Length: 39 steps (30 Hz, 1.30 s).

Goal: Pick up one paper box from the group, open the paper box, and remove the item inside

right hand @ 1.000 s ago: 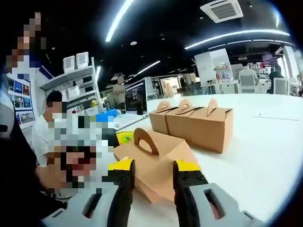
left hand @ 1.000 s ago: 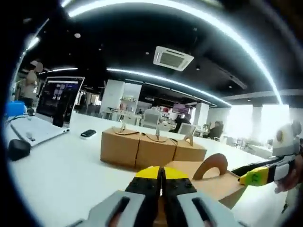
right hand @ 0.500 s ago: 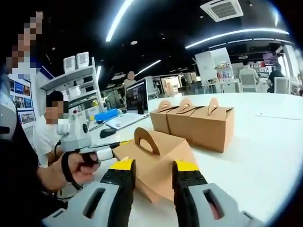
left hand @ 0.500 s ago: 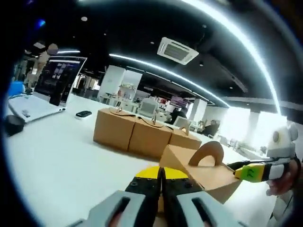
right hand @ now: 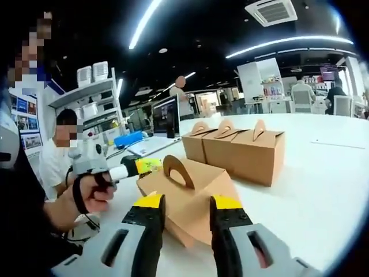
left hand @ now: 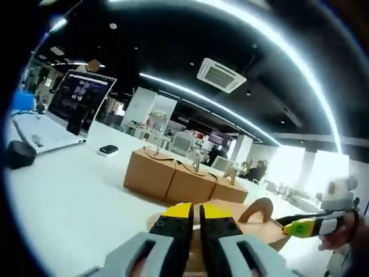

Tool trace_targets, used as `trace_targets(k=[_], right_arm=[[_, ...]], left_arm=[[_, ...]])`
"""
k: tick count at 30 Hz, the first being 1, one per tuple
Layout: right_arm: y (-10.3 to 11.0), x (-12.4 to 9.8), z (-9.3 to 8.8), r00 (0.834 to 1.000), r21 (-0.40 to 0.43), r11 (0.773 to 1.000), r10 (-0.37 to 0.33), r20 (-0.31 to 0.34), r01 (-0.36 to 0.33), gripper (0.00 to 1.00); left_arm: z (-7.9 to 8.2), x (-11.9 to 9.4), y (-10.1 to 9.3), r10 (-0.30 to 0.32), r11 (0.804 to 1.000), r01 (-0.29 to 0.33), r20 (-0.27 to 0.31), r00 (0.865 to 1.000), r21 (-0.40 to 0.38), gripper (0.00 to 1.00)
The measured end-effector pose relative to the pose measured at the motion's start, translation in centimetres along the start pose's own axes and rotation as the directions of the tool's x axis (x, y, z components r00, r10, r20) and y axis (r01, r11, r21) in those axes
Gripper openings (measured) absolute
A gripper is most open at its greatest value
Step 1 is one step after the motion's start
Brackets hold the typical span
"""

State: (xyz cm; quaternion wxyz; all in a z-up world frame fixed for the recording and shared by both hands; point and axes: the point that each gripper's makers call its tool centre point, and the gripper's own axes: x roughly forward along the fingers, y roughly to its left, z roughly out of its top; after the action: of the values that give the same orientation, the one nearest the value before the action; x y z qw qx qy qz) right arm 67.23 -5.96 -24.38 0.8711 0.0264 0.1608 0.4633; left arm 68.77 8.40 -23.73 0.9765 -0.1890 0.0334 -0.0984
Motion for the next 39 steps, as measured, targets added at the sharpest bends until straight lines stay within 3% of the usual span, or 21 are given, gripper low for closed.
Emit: trace_targets(k=[4,6,8,11,13,18,20,22,24,25,26,28,30,32,34,36,38,39], right_arm=[[0.2,-0.1,0.0,1.000,-0.024,1.000,-0.001,-0.008,0.000,0.32],[0.2,-0.1,0.0,1.000,-0.033,0.999,-0.002,-0.011,0.001,0.32],[0.2,-0.1,0.0,1.000,-0.033,0.999,-0.005,-0.008,0.005,0.31],[0.2,0.0,0.0,1.000,-0.024,1.000,-0.001,-0.007,0.001,0.31],[0.3,-0.1,-0.1,1.000,-0.022,1.000,0.000,-0.005,0.000,0.31],[0.4,0.0,0.0,1.000,-0.015,1.000,0.007,0.002,-0.007,0.31],[0.5,0.0,0.1,1.000,-0.007,1.000,0.013,0.008,-0.013,0.31],[0.5,0.0,0.0,1.000,-0.003,1.000,0.017,0.012,-0.017,0.31],[0.6,0.0,0.0,1.000,0.004,1.000,0.022,0.021,-0.022,0.31],[0.6,0.0,0.0,0.999,0.007,1.000,0.023,0.023,-0.023,0.31],[0.6,0.0,0.0,0.999,0.009,1.000,0.024,0.024,-0.024,0.31],[0.6,0.0,0.0,0.999,0.009,1.000,0.026,0.023,-0.027,0.31],[0.6,0.0,0.0,0.999,0.004,1.000,0.029,0.017,-0.030,0.31],[0.6,0.1,0.0,0.999,0.000,0.999,0.034,0.012,-0.034,0.31],[0.6,0.1,0.1,0.999,-0.003,0.999,0.038,0.009,-0.038,0.31],[0.5,0.1,0.1,0.999,-0.004,0.999,0.042,0.006,-0.042,0.31],[0.4,0.1,0.1,0.999,-0.005,0.999,0.043,0.005,-0.043,0.31],[0.3,0.2,0.1,0.999,-0.006,0.999,0.043,0.006,-0.043,0.31]], left_arm=[[1.1,-0.2,-1.7,-0.058,0.998,0.058,0.006,0.998,0.038,0.08],[0.9,-0.2,-2.9,-0.109,0.992,0.111,-0.027,0.994,0.065,0.08],[0.3,-0.1,-4.4,-0.167,0.979,0.175,-0.086,0.982,0.102,0.08],[0.8,-0.3,-6.5,-0.242,0.948,0.254,-0.084,0.967,0.191,0.09],[1.2,-0.6,-6.8,-0.255,0.934,0.266,-0.079,0.964,0.240,0.10],[0.6,-1.8,-6.6,-0.293,0.918,0.319,-0.140,0.946,0.233,0.10],[0.1,-2.3,-6.4,-0.319,0.902,0.351,-0.158,0.934,0.251,0.10],[-0.3,-2.5,-6.2,-0.327,0.892,0.364,-0.173,0.929,0.269,0.17],[-0.4,-2.4,-6.6,-0.373,0.845,0.412,-0.176,0.911,0.340,0.40],[0.1,-2.4,-7.0,-0.402,0.835,0.427,-0.145,0.904,0.347,0.49],[0.3,-2.6,-7.6,-0.441,0.825,0.461,-0.139,0.887,0.328,0.56],[0.3,-2.8,-8.1,-0.476,0.819,0.502,-0.160,0.865,0.279,0.57],[0.3,-2.4,-7.8,-0.475,0.812,0.505,-0.172,0.863,0.293,0.56],[-0.5,-1.7,-7.1,-0.454,0.795,0.508,-0.229,0.861,0.332,0.54],[-1.4,-1.3,-7.0,-0.466,0.772,0.544,-0.289,0.836,0.331,0.53],[-2.2,-1.1,-7.0,-0.478,0.761,0.575,-0.340,0.810,0.300,0.53],[-3.5,-0.9,-6.7,-0.467,0.739,0.600,-0.411,0.783,0.305,0.53],[-2.9,-0.6,-7.1,-0.488,0.700,0.609,-0.374,0.789,0.373,0.53]])
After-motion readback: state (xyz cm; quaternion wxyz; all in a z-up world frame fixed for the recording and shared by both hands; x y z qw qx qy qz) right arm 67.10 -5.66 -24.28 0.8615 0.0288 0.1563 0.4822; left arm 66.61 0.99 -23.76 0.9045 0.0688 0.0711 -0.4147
